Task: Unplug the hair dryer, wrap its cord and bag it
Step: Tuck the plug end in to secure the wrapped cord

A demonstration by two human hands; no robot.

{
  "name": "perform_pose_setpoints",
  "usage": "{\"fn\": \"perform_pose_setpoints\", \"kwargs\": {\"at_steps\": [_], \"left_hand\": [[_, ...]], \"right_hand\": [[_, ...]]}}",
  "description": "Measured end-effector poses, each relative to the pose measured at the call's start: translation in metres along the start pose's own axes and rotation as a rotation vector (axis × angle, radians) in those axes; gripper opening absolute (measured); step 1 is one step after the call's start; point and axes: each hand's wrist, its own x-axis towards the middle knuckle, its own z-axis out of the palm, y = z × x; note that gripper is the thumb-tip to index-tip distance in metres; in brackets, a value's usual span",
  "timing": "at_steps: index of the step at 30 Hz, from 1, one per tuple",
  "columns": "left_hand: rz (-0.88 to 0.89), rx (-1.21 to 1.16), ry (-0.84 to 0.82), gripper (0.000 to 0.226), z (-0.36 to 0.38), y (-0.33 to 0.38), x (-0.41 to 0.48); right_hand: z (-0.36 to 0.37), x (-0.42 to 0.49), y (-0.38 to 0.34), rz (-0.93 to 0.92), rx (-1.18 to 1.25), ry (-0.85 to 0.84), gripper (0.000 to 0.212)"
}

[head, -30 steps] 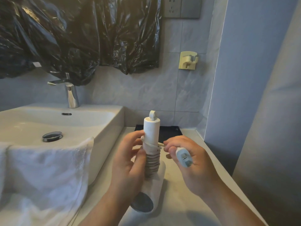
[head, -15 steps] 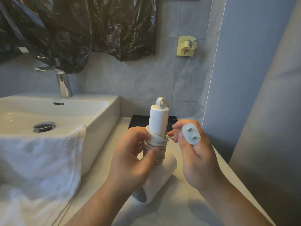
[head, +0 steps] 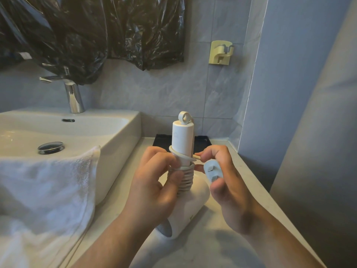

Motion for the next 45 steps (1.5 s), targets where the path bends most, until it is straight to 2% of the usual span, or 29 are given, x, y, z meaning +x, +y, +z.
{"fn": "perform_pose_setpoints", "kwargs": {"at_steps": [4, 9, 14, 18, 20, 22, 24, 26, 31, 36, 39, 45], "left_hand": [[0.066, 0.160, 0.016, 0.013, -0.002, 0.002, 0.001], [0.176, 0.197, -0.020, 0.006, -0.001, 0.004, -0.002], [0.216, 0.163, -0.037, 0.014, -0.001, 0.004, -0.001], [0.182, 0.190, -0.001, 0.009, -0.001, -0.003, 0.000], [0.167, 0.182, 0.013, 0.008, -0.001, -0.003, -0.001], [0.168, 0.171, 0.013, 0.005, -0.001, -0.003, -0.001], [0.181, 0.171, 0.010, 0.004, 0.000, -0.004, -0.001], [0.212, 0.189, 0.015, 0.006, 0.001, -0.006, 0.000], [0.237, 0.241, 0.029, 0.017, 0.001, -0.007, -0.001], [0.218, 0.195, -0.016, 0.042, 0.005, -0.003, -0.004], [0.211, 0.172, -0.009, 0.011, 0.008, 0.000, -0.006], [0.085, 0.116, 0.042, 0.011, 0.010, 0.005, -0.008]], "right_hand": [[0.003, 0.003, -0.002, -0.057, 0.000, 0.114, 0.059], [0.001, 0.006, -0.002, -0.018, -0.071, 0.193, 0.046], [-0.001, 0.001, 0.005, 0.051, -0.015, 0.102, 0.061], [-0.005, 0.016, 0.022, 0.200, -0.025, 0.096, 0.038], [-0.003, 0.015, 0.021, 0.143, -0.044, 0.109, 0.039], [0.001, 0.005, 0.010, 0.063, 0.055, 0.139, 0.044], [0.002, 0.001, 0.003, 0.004, 0.110, 0.187, 0.035], [0.002, 0.005, 0.002, -0.010, 0.069, 0.232, 0.021], [0.008, 0.006, 0.003, -0.077, -0.022, 0.369, 0.029], [0.010, 0.007, 0.004, -0.049, 0.071, 0.463, 0.033], [0.009, 0.008, 0.002, -0.026, 0.098, 0.464, 0.036], [0.008, 0.009, 0.002, -0.042, 0.134, 0.436, 0.035]]}}
